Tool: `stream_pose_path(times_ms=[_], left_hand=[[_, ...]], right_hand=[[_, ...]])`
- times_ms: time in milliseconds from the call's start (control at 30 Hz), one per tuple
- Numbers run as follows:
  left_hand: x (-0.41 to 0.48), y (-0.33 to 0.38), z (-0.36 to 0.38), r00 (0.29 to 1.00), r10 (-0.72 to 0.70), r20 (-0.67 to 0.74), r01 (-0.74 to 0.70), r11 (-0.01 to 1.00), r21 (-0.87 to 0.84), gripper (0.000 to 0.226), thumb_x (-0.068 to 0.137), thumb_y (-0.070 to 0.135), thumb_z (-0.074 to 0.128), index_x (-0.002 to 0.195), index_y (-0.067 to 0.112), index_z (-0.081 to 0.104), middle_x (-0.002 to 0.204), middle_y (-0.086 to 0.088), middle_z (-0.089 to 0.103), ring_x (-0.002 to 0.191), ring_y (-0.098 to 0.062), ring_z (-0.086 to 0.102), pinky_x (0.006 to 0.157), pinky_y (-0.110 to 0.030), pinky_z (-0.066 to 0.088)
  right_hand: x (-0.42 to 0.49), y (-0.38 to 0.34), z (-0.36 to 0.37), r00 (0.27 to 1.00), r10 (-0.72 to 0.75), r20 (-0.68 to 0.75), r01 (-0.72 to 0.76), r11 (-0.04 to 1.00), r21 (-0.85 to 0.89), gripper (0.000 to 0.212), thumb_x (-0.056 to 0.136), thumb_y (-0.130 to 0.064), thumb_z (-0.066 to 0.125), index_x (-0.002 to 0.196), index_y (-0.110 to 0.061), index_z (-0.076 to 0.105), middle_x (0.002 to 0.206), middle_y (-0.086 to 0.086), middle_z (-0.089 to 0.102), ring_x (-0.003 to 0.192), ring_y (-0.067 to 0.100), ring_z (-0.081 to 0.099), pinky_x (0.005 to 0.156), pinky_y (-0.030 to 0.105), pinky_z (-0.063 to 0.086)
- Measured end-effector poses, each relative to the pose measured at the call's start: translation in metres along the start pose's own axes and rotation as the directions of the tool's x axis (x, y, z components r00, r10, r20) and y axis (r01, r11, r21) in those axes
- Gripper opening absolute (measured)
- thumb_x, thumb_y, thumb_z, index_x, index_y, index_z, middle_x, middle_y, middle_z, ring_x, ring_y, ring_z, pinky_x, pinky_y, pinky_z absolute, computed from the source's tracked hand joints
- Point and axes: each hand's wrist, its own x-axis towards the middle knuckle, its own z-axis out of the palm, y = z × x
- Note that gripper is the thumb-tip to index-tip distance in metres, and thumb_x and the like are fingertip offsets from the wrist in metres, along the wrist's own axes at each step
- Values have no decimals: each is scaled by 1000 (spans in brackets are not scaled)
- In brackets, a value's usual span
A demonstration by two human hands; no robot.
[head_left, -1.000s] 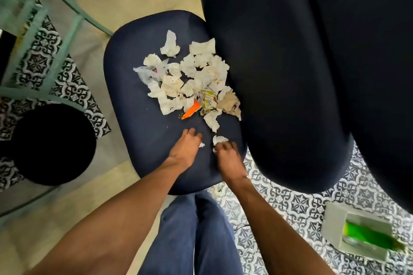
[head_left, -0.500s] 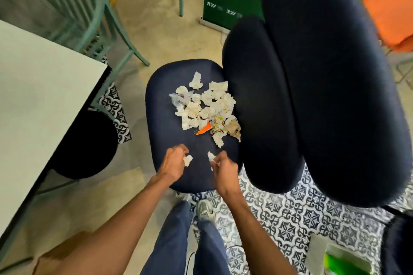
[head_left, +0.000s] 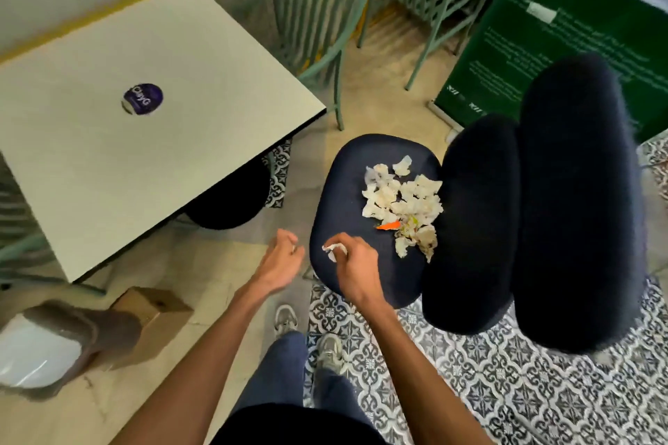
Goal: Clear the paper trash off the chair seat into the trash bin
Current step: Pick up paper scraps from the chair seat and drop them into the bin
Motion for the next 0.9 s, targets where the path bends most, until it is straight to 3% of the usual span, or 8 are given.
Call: stream_pose_path(times_ms=[67,133,200,267,367,500,733,900], left_hand=[[-27,-25,-24,997,-22,-75,15,996,-89,21,107,21,41,126,15,46,129,-12,50,106,-20,54,86,-24,36],[-43,-39,-37,992,-46,-118,28,989,-144,24,107,18,41,130,11,47,132,-10,44,115,-22,51,98,-26,36],[-67,-60,-57,980,-125,-152,92,974,-205,27,105,18,46,132,15,45,130,-6,39,111,-23,53,96,-33,43],[-90,-86,-74,962,-190,-199,136,957,-258,30,101,18,51,128,24,40,128,-5,35,110,-24,52,94,-37,46],[-120,-128,-93,941,-204,-269,119,946,-301,34,102,8,46,128,26,33,135,-6,30,122,-18,39,110,-32,34],[-154,-190,-125,910,-223,-349,108,942,-319,23,108,11,42,128,20,48,132,-5,42,119,-15,46,100,-21,31],[-192,-298,-181,850,-359,-386,204,899,-387,42,100,-6,49,136,15,54,123,-1,61,107,-12,55,93,-23,39],[-210,-388,-218,841,-392,-373,279,905,-322,34,95,-11,51,125,4,53,115,-12,64,105,-28,63,88,-27,43]], right_hand=[[-10,-31,11,996,-43,80,42,999,4,29,97,-6,55,105,-26,75,101,5,71,92,23,66,75,19,45],[-12,-46,18,994,-52,96,54,998,-15,25,93,-11,58,105,-24,75,98,4,73,90,22,68,80,27,50],[-17,-68,34,984,-113,137,119,992,-35,25,88,-14,62,106,-24,75,95,0,74,86,20,69,82,32,54],[-21,-91,56,964,-160,213,170,985,-28,25,90,-12,65,108,-25,76,96,-2,74,82,15,68,80,29,53],[-31,-125,94,929,-216,302,233,972,-22,24,95,-7,67,110,-24,75,95,-1,73,79,10,63,73,18,43],[-50,-175,161,862,-306,405,328,945,17,21,97,-10,70,112,-24,74,82,-8,66,74,7,58,70,19,39],[-96,-231,287,771,-375,515,438,899,0,18,100,-24,70,115,-35,69,100,-3,78,99,23,70,82,38,57],[-127,-277,372,735,-368,569,470,882,-38,17,101,-13,68,116,-19,74,104,5,80,91,25,72,76,25,49]])
